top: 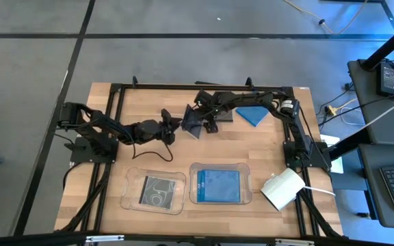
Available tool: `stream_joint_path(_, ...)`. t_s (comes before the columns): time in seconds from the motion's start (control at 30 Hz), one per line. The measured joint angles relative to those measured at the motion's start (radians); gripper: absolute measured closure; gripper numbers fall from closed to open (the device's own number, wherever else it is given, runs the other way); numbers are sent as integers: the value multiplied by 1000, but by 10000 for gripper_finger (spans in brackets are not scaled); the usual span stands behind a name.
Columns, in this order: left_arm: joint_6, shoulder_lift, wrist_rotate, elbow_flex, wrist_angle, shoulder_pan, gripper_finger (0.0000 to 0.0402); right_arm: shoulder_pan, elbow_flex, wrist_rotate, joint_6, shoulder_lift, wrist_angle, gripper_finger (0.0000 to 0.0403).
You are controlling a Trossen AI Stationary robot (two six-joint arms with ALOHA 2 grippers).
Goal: Pick & place jewel cases by type
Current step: Put the bottom black CD case into the left transparent bin
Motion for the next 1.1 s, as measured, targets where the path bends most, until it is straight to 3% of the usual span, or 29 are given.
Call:
stream_joint_path(0.33,152,0,115,-1,31,0,290,37,1,41,-44,0,6,152)
stream_joint_path(1.1,360,0,89,-3,81,-47,290,56,0,21,-43,0,2,152)
